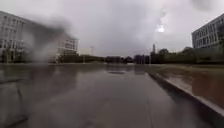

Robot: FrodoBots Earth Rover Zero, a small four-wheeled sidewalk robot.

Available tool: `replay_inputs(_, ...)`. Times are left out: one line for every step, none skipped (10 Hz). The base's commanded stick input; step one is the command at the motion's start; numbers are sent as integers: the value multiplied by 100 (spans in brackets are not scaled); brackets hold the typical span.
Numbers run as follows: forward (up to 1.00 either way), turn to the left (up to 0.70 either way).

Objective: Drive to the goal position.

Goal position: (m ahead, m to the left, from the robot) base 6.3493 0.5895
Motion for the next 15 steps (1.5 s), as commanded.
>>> replay_inputs(70, -11)
replay_inputs(70, 0)
replay_inputs(70, 0)
replay_inputs(70, 0)
replay_inputs(70, 0)
replay_inputs(70, 0)
replay_inputs(70, 0)
replay_inputs(70, 0)
replay_inputs(70, -1)
replay_inputs(70, -2)
replay_inputs(70, 0)
replay_inputs(70, 0)
replay_inputs(70, 0)
replay_inputs(70, 0)
replay_inputs(70, 0)
